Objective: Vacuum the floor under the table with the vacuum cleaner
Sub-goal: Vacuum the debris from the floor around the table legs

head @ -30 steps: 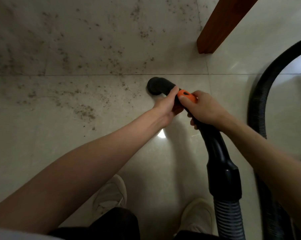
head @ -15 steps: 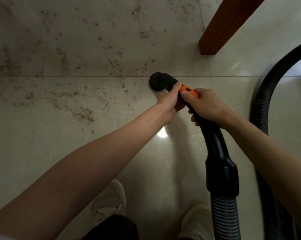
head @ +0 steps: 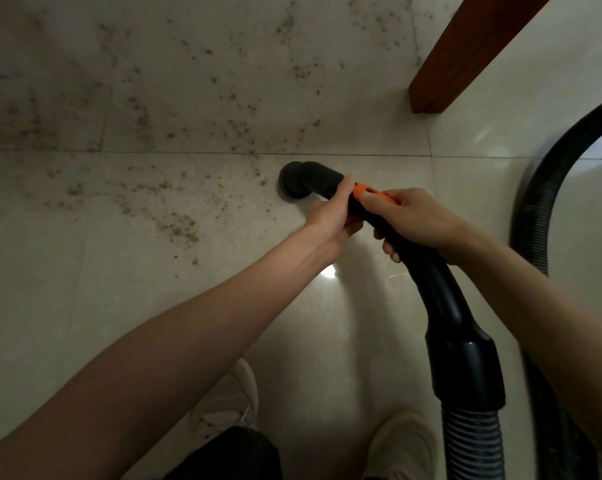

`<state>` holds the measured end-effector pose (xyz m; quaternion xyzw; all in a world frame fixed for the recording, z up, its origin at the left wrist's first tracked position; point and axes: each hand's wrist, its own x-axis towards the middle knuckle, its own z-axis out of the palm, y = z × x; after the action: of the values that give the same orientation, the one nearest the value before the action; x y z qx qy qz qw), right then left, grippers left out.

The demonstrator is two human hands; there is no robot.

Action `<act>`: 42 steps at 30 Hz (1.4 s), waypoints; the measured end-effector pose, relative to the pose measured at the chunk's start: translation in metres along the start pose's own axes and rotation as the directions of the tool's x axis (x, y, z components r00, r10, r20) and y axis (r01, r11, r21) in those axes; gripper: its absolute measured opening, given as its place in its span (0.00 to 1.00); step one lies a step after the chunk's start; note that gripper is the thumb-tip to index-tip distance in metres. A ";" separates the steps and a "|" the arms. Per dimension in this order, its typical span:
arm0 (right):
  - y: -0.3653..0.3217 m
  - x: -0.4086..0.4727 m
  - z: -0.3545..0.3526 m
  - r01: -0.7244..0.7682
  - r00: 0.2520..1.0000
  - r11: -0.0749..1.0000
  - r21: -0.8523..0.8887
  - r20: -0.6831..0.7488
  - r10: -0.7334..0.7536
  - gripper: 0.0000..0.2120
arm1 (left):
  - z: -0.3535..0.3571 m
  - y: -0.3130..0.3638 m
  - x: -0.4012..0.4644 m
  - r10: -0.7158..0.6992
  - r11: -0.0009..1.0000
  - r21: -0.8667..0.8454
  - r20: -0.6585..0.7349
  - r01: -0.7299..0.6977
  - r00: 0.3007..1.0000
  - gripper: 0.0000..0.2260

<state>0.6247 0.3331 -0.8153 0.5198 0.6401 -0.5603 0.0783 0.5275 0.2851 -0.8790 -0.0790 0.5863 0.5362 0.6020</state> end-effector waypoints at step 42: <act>-0.020 0.000 0.025 -0.002 0.997 1.000 -0.020 -0.076 0.001 0.19 | -0.015 0.024 -0.013 -0.013 0.996 -0.086 -0.068 0.008 0.998 0.19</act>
<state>0.5977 0.3168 -0.8121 0.5404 0.6478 -0.5336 0.0596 0.5035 0.2765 -0.8601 -0.1263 0.5826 0.5547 0.5804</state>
